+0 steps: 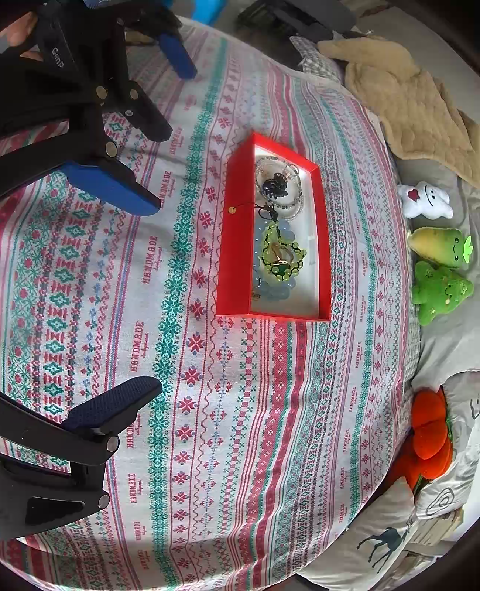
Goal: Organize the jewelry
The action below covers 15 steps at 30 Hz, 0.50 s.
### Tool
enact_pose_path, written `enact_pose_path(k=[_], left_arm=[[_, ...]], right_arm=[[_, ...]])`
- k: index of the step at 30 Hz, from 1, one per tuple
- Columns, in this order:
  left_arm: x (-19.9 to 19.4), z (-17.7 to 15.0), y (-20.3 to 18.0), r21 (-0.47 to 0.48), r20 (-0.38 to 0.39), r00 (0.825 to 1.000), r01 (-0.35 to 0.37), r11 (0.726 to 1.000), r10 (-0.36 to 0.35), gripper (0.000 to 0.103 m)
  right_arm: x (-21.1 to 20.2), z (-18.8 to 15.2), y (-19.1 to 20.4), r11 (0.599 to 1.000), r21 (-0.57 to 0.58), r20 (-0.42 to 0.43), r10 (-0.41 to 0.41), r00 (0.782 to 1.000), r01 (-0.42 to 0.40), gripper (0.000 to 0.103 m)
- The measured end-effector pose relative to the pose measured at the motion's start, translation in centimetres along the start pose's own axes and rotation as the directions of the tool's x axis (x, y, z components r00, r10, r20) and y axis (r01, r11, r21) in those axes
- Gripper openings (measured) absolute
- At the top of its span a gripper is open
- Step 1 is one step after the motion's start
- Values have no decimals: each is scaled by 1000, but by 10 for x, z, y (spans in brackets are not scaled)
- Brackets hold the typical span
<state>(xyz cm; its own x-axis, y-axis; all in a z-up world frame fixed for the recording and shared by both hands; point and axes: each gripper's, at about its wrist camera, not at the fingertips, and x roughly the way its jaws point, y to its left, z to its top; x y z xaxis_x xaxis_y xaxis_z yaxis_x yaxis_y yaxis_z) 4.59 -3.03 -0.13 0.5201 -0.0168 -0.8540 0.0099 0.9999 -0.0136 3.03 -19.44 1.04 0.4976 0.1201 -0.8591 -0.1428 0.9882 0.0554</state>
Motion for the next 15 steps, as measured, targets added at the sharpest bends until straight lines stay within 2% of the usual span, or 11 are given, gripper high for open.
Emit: enact_pose_path(k=[15], left_arm=[[-2,1,-1,-2,8,1000,0,1000,0,97]], right_arm=[[-1,0,-2,1000,7,-3,7,1000,-7,90]])
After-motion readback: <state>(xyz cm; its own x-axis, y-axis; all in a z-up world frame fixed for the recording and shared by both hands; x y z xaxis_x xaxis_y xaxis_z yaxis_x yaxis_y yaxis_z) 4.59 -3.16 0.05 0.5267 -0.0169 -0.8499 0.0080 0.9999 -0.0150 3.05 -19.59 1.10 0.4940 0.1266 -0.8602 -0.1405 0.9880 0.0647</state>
